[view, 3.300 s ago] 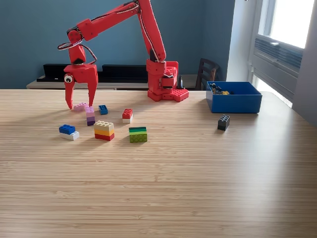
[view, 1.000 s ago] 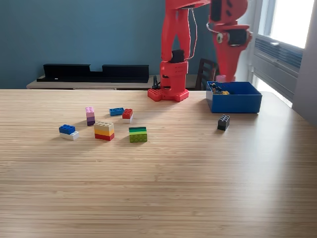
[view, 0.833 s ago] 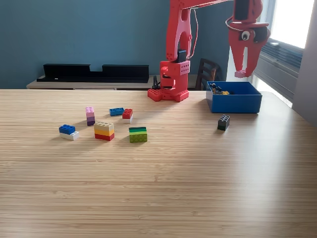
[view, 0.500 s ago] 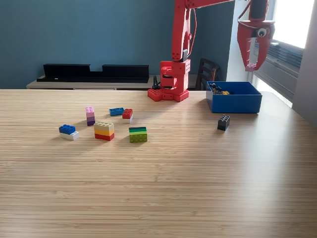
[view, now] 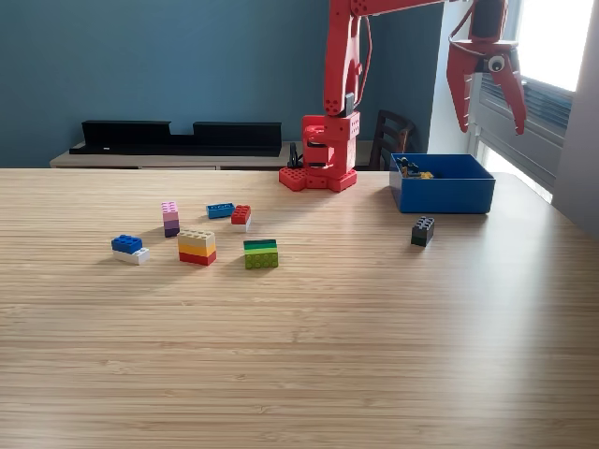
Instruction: Grasp a lego block and put it in the bin.
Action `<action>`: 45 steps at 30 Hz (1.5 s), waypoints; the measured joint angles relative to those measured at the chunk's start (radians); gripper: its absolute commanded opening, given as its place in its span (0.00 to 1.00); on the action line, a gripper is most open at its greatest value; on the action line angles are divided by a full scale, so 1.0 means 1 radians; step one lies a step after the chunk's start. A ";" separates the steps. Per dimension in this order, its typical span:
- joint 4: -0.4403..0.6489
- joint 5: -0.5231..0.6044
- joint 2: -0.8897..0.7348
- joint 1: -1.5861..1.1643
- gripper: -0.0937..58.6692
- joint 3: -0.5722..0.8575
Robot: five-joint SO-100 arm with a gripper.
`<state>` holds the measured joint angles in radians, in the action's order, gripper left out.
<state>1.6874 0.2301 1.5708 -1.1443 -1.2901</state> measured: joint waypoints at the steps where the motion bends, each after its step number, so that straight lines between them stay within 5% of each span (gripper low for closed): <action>1: 0.000 0.002 0.000 0.000 0.44 0.000; 6: 0.000 0.044 0.005 0.074 0.08 0.000; 8: 0.000 0.074 0.006 0.144 0.05 0.000; 19: 0.000 0.089 0.008 0.545 0.05 -0.023; 45: 0.000 -0.032 0.008 0.847 0.05 -0.064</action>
<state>1.6874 0.1979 1.5785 -0.2976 -1.3545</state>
